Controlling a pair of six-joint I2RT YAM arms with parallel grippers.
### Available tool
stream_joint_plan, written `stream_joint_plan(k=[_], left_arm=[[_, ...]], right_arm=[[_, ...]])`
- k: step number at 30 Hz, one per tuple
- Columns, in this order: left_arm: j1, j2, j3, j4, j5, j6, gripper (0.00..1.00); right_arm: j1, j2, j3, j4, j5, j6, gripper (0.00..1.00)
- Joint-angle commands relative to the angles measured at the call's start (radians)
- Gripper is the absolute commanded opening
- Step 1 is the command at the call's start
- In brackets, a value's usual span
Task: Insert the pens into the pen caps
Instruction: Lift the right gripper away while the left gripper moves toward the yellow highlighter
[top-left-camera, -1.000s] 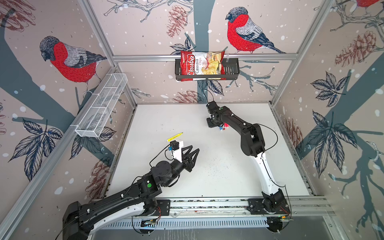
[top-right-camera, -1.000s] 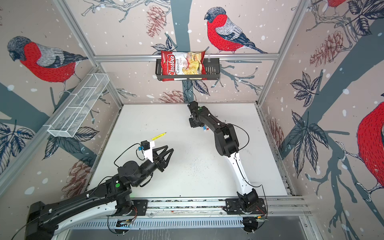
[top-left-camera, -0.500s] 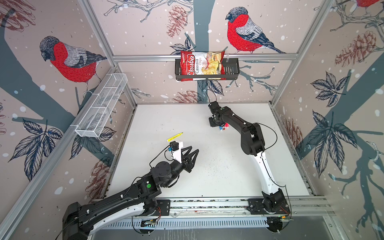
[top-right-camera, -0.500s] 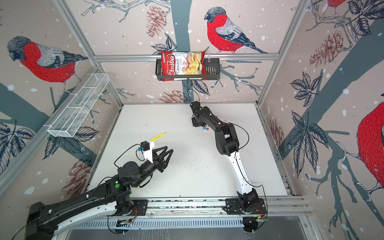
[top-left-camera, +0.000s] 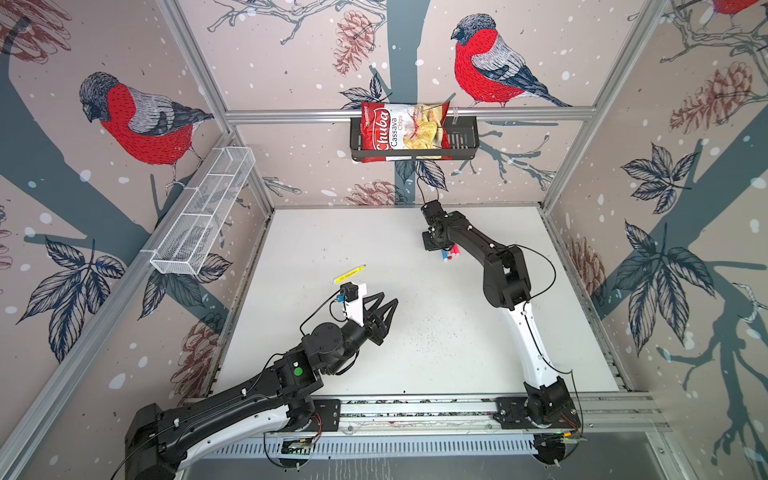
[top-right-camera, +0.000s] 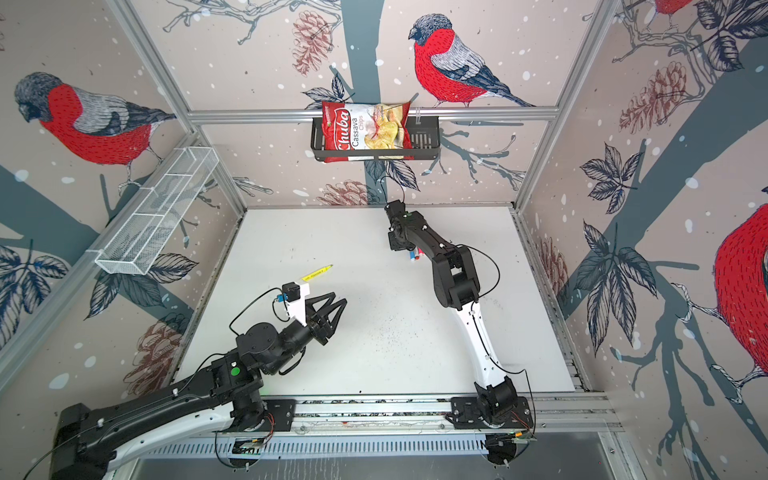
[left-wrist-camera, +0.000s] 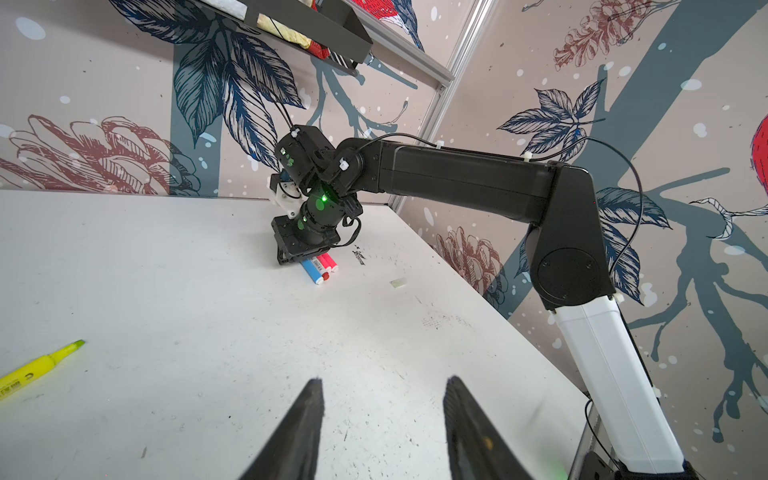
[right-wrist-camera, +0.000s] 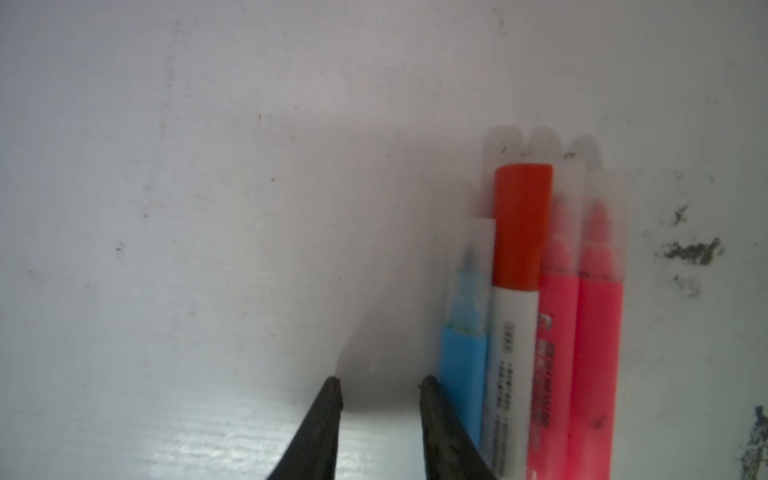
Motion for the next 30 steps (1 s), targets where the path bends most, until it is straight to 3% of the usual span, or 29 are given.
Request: stream_joint_plan(k=[1,10,18,22,25,27,30], left_arm=[[0.001,-0.003,0.001,0.015,-0.010,0.006,0.48],[0.001,-0.008,0.004,-0.005,-0.018,0.010,0.48],[0.032,-0.015,0.027,-0.089,-0.068,0.015,0.53],[0.150,0.076,0.095,-0.207,-0.021,-0.020,0.57],[0.306,0.205,0.182,-0.341,0.039,-0.099,0.61],[0.408,0.279,0.212,-0.355,0.148,-0.101,0.62],[0.514,0.362,0.225,-0.315,0.195,-0.069,0.64]], right_arm=[[0.007,0.004,0.007,-0.025,0.002,0.011,0.34],[0.038,-0.084,-0.021,0.008,-0.036,-0.001,0.34],[0.060,-0.411,-0.319,0.224,-0.212,-0.022,0.35],[0.061,-0.569,-0.485,0.333,-0.294,-0.004,0.36],[0.060,-0.676,-0.595,0.403,-0.354,0.014,0.37],[0.060,-0.742,-0.669,0.435,-0.383,0.018,0.38],[0.063,-0.830,-0.780,0.483,-0.426,0.003,0.39]])
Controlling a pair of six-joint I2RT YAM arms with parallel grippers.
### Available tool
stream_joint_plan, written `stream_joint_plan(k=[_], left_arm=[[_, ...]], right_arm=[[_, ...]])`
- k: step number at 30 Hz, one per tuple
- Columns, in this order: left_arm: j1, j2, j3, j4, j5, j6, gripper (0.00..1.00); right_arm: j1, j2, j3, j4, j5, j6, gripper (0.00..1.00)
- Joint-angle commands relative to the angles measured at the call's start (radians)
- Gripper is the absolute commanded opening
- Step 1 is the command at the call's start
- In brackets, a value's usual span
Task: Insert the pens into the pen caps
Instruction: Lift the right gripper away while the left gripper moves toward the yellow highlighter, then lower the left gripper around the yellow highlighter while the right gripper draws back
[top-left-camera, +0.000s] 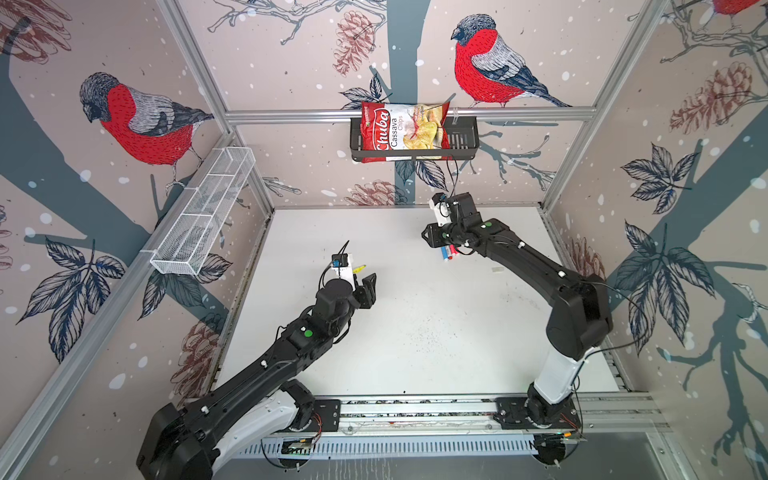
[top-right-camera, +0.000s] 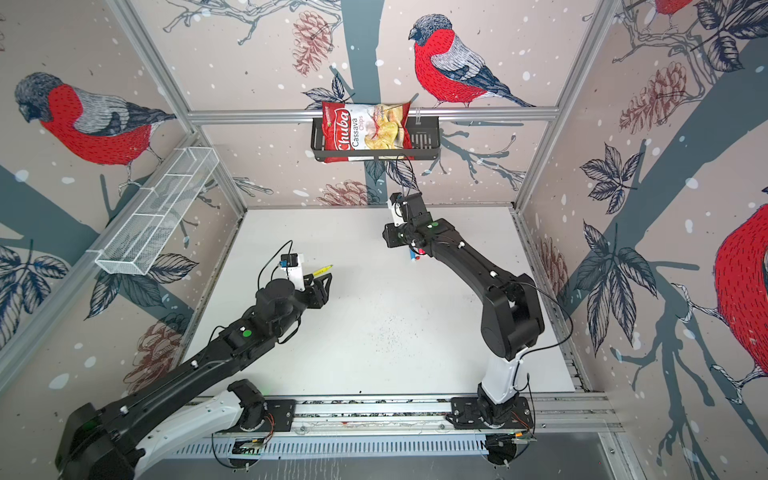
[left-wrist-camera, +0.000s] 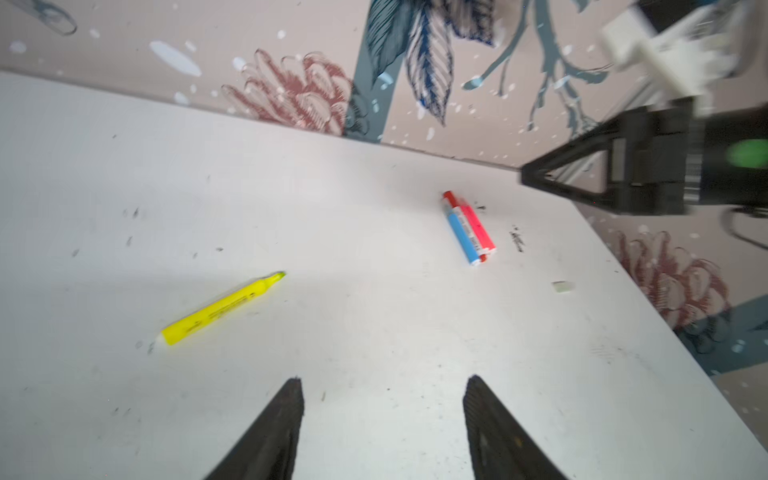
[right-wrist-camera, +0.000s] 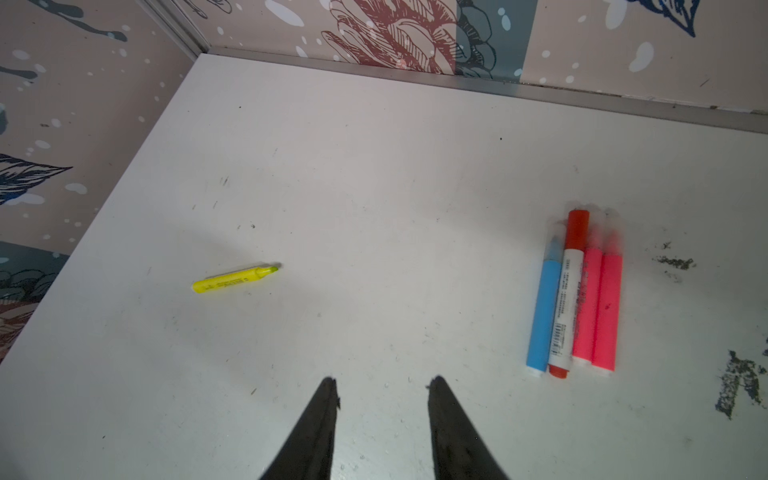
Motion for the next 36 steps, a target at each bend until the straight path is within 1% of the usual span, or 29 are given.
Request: stream_joint_plan(k=[1,3,5,7,8,10,15,24,30,36], left_arm=[[0.105,0.077,0.023,-0.012,0.099,0.020,0.65],[0.218,0.160,0.041,0.008,0.155,0.027,0.66],[0.306,0.237,0.059,0.026,0.212,0.016,0.68],[0.353,0.308,0.079,0.033,0.220,-0.001,0.72],[0.360,0.342,0.096,0.025,0.201,-0.034,0.82],[0.363,0.394,0.116,0.025,0.184,-0.031,0.82],[0.373,0.492,0.148,0.050,0.159,-0.005,0.82],[0.398,0.692,0.280,0.037,0.187,0.086,0.75],[0.400,0.781,0.369,-0.024,0.214,0.101,0.73],[0.400,0.813,0.375,-0.033,0.217,0.110,0.71]], right_arm=[[0.005,-0.092,-0.119,0.127,-0.097,-0.002,0.40],[0.010,-0.177,-0.233,0.206,-0.139,-0.009,0.42],[0.010,-0.242,-0.310,0.250,-0.172,-0.007,0.44],[0.012,-0.297,-0.377,0.277,-0.196,-0.012,0.45],[0.014,-0.331,-0.411,0.291,-0.196,-0.013,0.45],[0.012,-0.393,-0.478,0.325,-0.185,-0.004,0.47],[0.004,-0.543,-0.618,0.384,-0.183,0.023,0.53],[-0.014,-0.700,-0.789,0.413,-0.176,0.076,0.54],[-0.031,-0.787,-0.862,0.410,-0.167,0.095,0.54],[-0.037,-0.815,-0.884,0.411,-0.174,0.107,0.54]])
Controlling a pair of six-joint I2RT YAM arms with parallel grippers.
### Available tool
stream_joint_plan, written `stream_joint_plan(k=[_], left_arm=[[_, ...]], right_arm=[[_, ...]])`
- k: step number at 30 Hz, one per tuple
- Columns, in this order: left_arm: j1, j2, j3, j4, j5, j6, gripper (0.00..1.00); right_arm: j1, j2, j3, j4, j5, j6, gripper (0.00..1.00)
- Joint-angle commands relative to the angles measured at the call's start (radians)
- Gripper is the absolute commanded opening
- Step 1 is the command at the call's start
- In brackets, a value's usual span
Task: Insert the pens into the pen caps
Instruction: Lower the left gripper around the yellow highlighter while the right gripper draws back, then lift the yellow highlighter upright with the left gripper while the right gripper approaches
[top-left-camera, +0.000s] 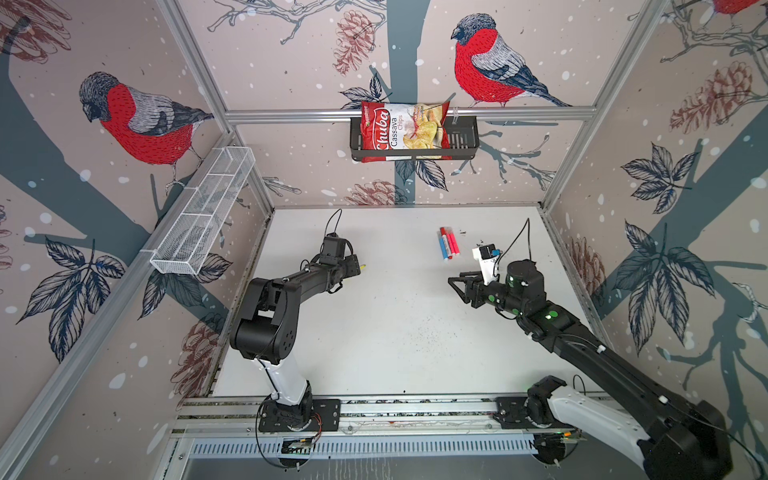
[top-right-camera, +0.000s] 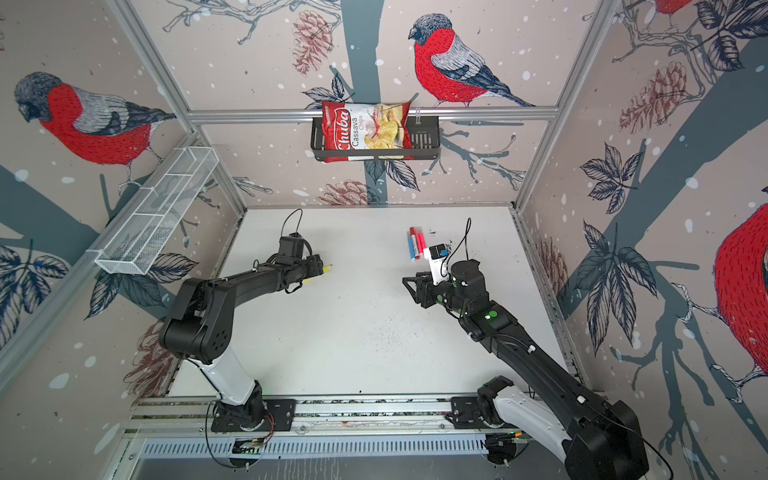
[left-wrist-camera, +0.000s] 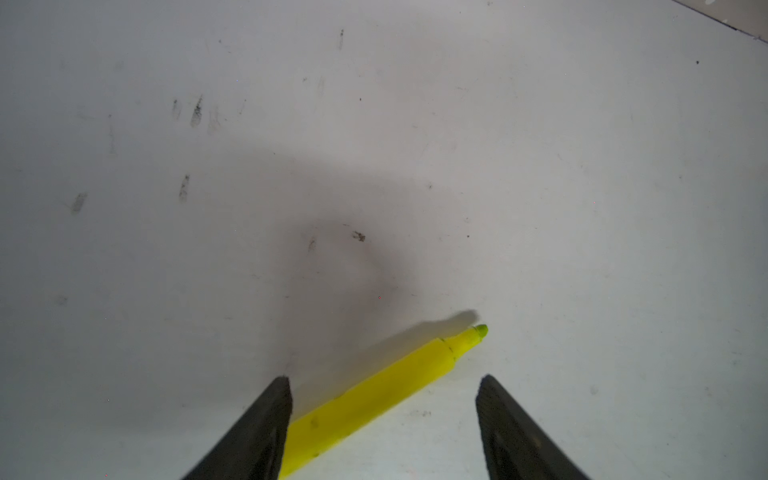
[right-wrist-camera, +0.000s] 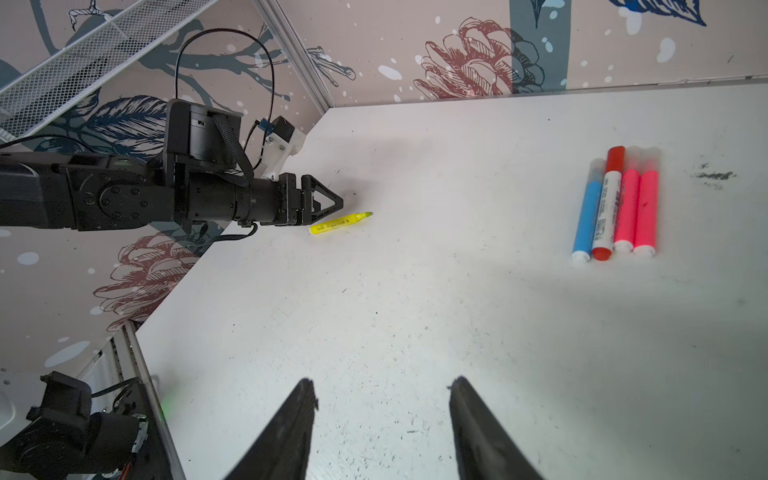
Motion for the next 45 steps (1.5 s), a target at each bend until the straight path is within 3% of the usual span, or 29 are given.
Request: stream_joint_plan(k=[1,9,16,20,29,33,39,45], left_arm=[[0.003,0.012,0.009,-0.032,0.013,0.024,0.71],[0.003,0.013,-0.022,-0.045,0.033,0.031,0.68],[-0.013,-0.005,-0.086,-0.011,0.102,0.010,0.60],[-0.034,-0.002,-0.107,-0.010,0.076,0.011,0.57],[-0.082,0.047,-0.055,-0.113,-0.052,0.052,0.31],[-0.091,0.056,-0.049,-0.125,-0.059,0.061,0.20],[-0.095,-0.001,-0.086,-0.078,0.025,0.076,0.14],[-0.119,-0.274,-0.291,0.236,0.261,0.073,0.15]], right_arm=[[-0.001,-0.007,-0.005,0.035,-0.003,0.012,0.54],[-0.001,-0.010,-0.013,0.050,-0.010,0.029,0.54],[-0.001,-0.014,-0.011,0.055,-0.013,0.039,0.54],[-0.002,-0.013,-0.017,0.064,-0.007,0.047,0.54],[-0.003,-0.033,-0.022,0.060,0.011,0.057,0.54],[-0.004,-0.049,-0.026,0.058,0.020,0.062,0.54],[-0.009,-0.063,-0.031,0.050,0.027,0.066,0.54],[-0.013,-0.032,-0.039,0.086,-0.025,0.089,0.54]])
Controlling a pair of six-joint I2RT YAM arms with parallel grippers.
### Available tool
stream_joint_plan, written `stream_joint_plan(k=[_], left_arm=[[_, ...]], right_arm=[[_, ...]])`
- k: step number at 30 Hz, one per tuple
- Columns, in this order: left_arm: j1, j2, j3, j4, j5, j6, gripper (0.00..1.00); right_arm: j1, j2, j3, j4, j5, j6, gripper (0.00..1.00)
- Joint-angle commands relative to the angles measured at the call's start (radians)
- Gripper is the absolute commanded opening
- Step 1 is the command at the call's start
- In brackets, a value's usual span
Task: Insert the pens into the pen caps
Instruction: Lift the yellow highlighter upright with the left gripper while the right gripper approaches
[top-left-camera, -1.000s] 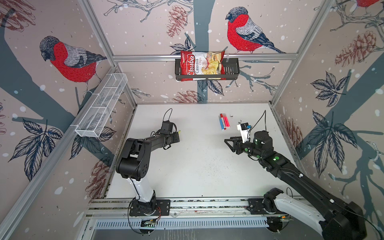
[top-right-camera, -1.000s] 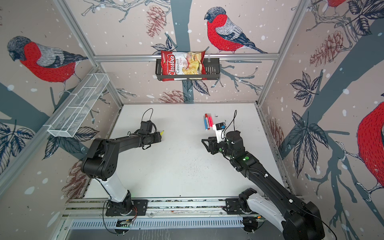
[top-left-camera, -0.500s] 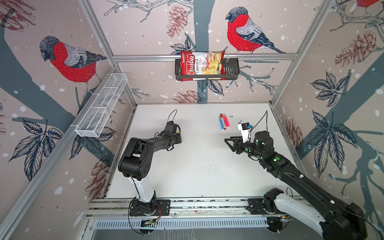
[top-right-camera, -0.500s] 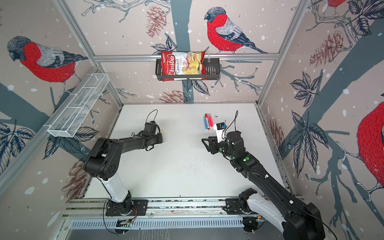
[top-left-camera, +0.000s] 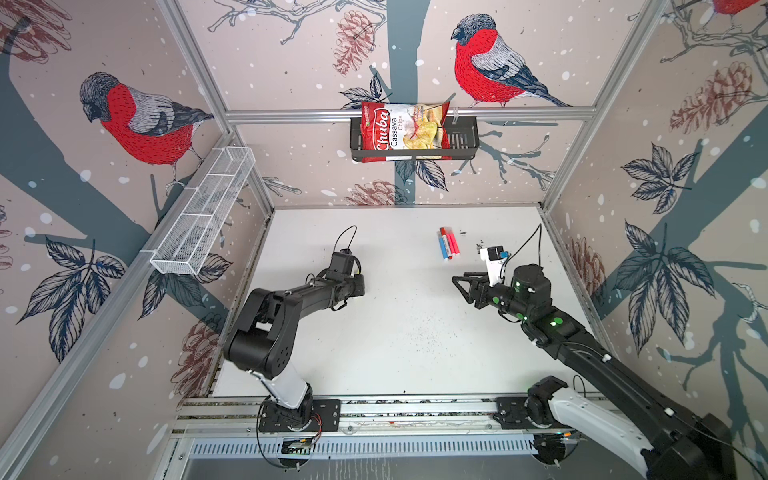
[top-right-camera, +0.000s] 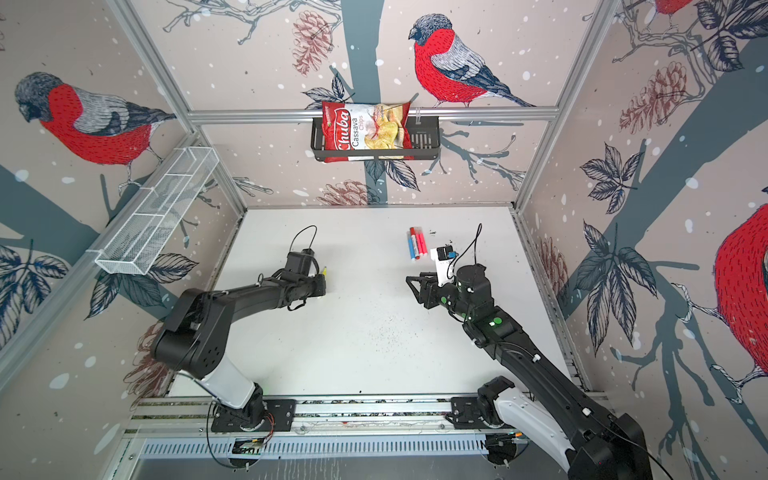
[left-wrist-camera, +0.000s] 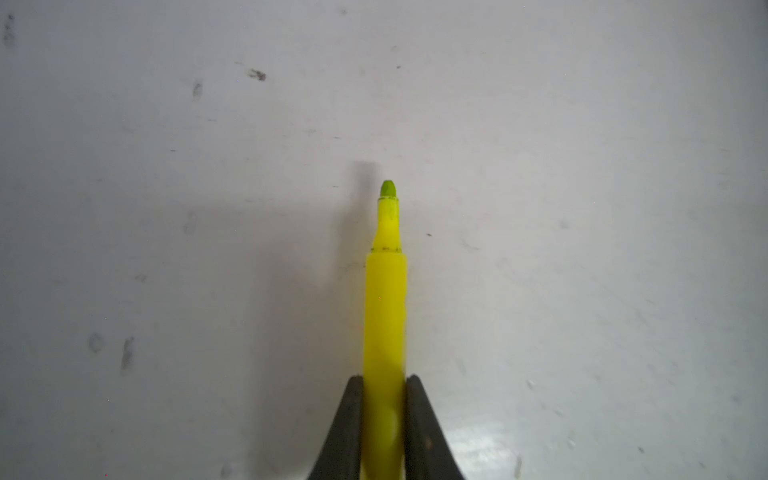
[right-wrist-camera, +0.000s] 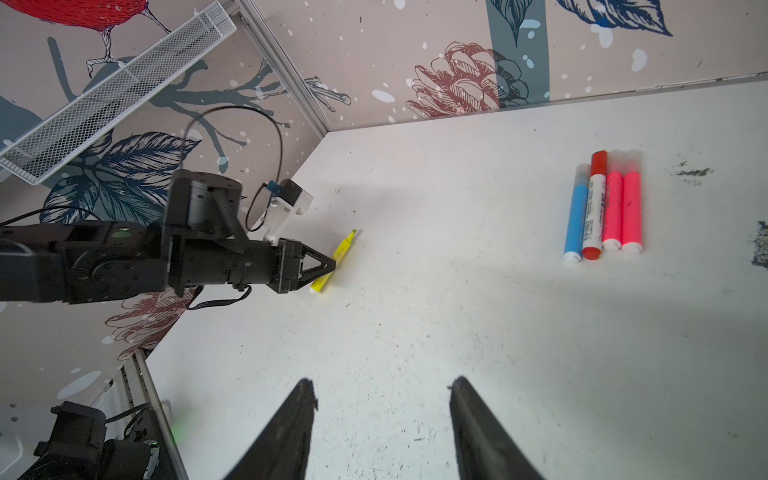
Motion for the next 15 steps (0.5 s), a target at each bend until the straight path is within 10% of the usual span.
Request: stream_joint_plan(k=[1,8,15], left_arm=[[-0.023,-0.143,-0.111,0.252,0.199,0.004,0.15],[-0.074,-0.370,-0.321,0.563,0.331,-0.159,0.16],[-0.284,-0.453,-0.427,0.695,0.187,-0.211,0.16]], right_arm=[[-0.002,0.025,0.000,0.051,-0.054,0.030,0.55],[0.010,0.121,-0.038,0.233,-0.219,0.121,0.60],[0.095,0.254,-0.038,0.376,-0.254,0.182,0.60]])
